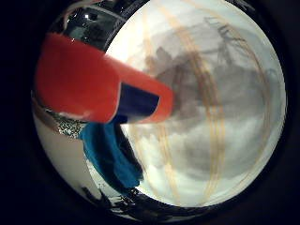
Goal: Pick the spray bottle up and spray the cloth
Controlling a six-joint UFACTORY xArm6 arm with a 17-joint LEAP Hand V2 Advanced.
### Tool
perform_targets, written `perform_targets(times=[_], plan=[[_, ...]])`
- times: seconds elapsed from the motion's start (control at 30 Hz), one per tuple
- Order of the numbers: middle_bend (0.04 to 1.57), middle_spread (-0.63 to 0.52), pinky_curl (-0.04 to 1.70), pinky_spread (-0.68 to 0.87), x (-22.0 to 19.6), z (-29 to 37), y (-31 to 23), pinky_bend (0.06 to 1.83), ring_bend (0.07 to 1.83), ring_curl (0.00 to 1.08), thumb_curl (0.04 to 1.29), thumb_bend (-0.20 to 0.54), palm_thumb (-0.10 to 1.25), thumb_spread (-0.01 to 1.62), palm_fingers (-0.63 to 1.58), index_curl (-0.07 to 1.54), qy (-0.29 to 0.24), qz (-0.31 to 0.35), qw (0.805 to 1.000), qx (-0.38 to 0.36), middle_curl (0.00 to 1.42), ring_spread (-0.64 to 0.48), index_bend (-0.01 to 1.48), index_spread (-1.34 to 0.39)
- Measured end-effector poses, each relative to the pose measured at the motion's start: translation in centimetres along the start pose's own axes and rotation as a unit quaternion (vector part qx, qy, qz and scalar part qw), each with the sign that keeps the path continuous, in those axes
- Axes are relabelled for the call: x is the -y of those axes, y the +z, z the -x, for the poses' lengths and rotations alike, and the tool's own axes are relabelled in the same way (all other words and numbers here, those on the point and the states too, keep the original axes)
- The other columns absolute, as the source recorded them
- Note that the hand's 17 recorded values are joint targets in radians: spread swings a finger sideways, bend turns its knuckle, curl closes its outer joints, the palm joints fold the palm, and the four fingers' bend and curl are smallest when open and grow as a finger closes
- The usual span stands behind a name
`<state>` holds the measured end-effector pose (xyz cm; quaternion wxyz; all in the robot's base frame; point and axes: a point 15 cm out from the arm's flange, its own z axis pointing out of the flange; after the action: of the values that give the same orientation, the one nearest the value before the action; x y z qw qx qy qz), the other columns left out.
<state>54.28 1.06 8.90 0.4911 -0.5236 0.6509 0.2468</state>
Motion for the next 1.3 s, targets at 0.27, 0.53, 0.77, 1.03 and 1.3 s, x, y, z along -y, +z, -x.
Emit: perform_targets(times=[0.27, 0.53, 0.77, 1.03, 1.3], plan=[[1.27, -0.09, 0.81, -0.18, 0.5, 2.2, 1.4, 1.23, 1.38, 0.62, 0.42, -0.008, 0.96, 0.96, 1.21, 0.74, -0.012, 0.012, 0.999, 0.03, 0.69, -0.17, 1.13, -0.2], [1.34, -0.07, 1.03, -0.16, 2.7, 9.0, -1.3, 1.17, 1.46, 0.63, 0.57, -0.011, 1.11, 0.93, 1.17, 0.73, -0.075, -0.004, 0.996, 0.04, 0.66, -0.16, 1.18, -0.17], [1.36, -0.07, 1.21, -0.15, 2.1, 13.6, -4.0, 1.09, 1.47, 0.61, 0.66, -0.011, 1.11, 0.92, 1.17, 0.71, -0.126, 0.036, 0.991, -0.006, 0.64, -0.16, 1.2, -0.17], [1.37, -0.07, 1.33, -0.15, -0.4, 16.6, -7.2, 1.02, 1.48, 0.61, 0.7, -0.014, 1.1, 0.91, 1.18, 0.7, -0.166, 0.116, 0.972, -0.119, 0.62, -0.16, 1.21, -0.17], [1.37, -0.07, 1.41, -0.15, -4.4, 23.1, -6.4, 0.98, 1.48, 0.6, 0.73, -0.014, 1.09, 0.92, 1.18, 0.7, -0.215, 0.188, 0.929, -0.237, 0.61, -0.16, 1.2, -0.17]])
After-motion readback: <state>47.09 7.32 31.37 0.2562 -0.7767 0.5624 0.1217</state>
